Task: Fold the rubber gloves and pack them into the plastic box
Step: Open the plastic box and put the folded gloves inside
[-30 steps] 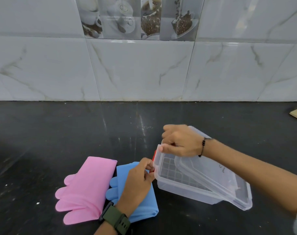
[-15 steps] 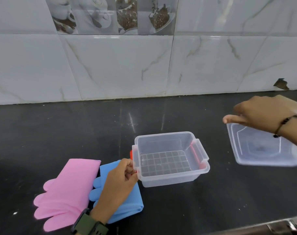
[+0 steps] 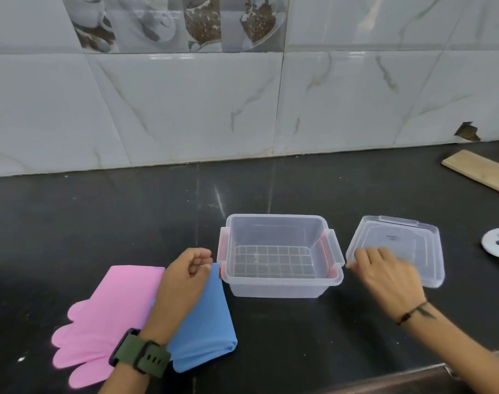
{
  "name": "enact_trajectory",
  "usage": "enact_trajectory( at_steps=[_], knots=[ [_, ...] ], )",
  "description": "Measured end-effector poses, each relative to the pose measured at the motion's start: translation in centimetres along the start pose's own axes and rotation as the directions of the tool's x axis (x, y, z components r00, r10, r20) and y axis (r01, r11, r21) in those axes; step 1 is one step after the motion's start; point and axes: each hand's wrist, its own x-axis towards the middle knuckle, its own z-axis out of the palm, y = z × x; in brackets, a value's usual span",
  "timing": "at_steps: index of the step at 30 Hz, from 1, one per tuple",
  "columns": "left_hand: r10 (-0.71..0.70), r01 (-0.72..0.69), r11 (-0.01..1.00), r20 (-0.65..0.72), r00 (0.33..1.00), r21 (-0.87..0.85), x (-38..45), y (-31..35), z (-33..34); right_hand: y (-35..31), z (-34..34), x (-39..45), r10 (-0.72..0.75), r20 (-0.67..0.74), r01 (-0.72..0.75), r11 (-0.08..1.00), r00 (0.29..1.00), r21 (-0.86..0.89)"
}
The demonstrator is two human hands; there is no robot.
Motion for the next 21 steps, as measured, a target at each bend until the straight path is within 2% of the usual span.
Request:
enact_trajectory(
  at_steps=[3, 5, 8, 9, 11, 12, 13, 14, 15, 16, 17, 18, 19, 20, 21],
  knots=[
    [-0.008, 0.009, 0.996, -0.008, 1.000, 0.093, 0.8, -0.4, -1.7, -1.1, 1.6, -1.7, 0.028, 0.150, -0.034, 0.999, 0.988, 0.039],
    [0.017, -0.033, 0.972, 0.068, 0.998, 0.234, 1.9, -0.6, -2.6, -1.7, 1.9, -2.1, 0.112, 0.273, -0.116, 0.993, 0.955, 0.000],
    [0.001, -0.165, 0.866, 0.330, 0.944, 0.471, 3.8, -0.6, -3.5, -2.5, 0.2, -2.8, 0.303, 0.380, -0.333, 0.943, 0.874, 0.012],
    [-0.051, -0.193, 0.831, 0.417, 0.908, 0.522, 4.4, -0.6, -3.7, -3.1, -1.0, -3.1, 0.375, 0.404, -0.421, 0.906, 0.834, 0.028],
    [-0.178, -0.217, 0.783, 0.544, 0.820, 0.583, 5.4, -0.4, -3.7, -4.8, -3.5, -4.3, 0.455, 0.428, -0.569, 0.801, 0.781, 0.187],
    [-0.225, -0.235, 0.760, 0.585, 0.779, 0.605, 5.8, -0.3, -3.6, -6.1, -4.7, -4.9, 0.437, 0.512, -0.641, 0.688, 0.740, 0.340],
    [-0.259, -0.263, 0.732, 0.614, 0.745, 0.628, 6.2, -0.2, -3.5, -7.8, -5.8, -5.5, 0.364, 0.624, -0.708, 0.515, 0.691, 0.483],
    [-0.281, -0.293, 0.704, 0.633, 0.721, 0.647, 6.5, 0.0, -3.4, -9.8, -6.7, -5.9, 0.228, 0.728, -0.758, 0.302, 0.646, 0.578],
    [-0.296, -0.317, 0.681, 0.644, 0.706, 0.660, 6.7, 0.1, -3.4, -11.7, -7.0, -6.2, 0.085, 0.801, -0.805, 0.094, 0.592, 0.585],
    [-0.311, -0.330, 0.663, 0.648, 0.696, 0.673, 7.0, 0.2, -3.4, -13.8, -7.4, -5.8, -0.024, 0.851, -0.846, -0.118, 0.525, 0.519],
    [-0.332, -0.336, 0.646, 0.649, 0.685, 0.685, 7.2, 0.3, -3.4, -15.9, -7.5, -5.5, -0.106, 0.887, -0.858, -0.328, 0.449, 0.396],
    [-0.355, -0.341, 0.632, 0.651, 0.671, 0.696, 7.3, 0.3, -3.5, -17.3, -7.8, -5.3, -0.186, 0.885, -0.789, -0.555, 0.427, 0.264],
    [-0.377, -0.344, 0.625, 0.656, 0.654, 0.701, 7.5, 0.3, -3.5, -18.3, -8.0, -5.3, -0.150, 0.874, -0.735, -0.615, 0.463, 0.284],
    [-0.393, -0.343, 0.626, 0.663, 0.637, 0.700, 7.5, 0.3, -3.5, -19.2, -8.3, -4.8, -0.128, 0.875, -0.713, -0.640, 0.467, 0.287],
    [-0.404, -0.338, 0.634, 0.671, 0.622, 0.696, 7.5, 0.2, -3.5, -20.2, -8.2, -4.2, -0.170, 0.863, -0.733, -0.620, 0.475, 0.281]
  ],
)
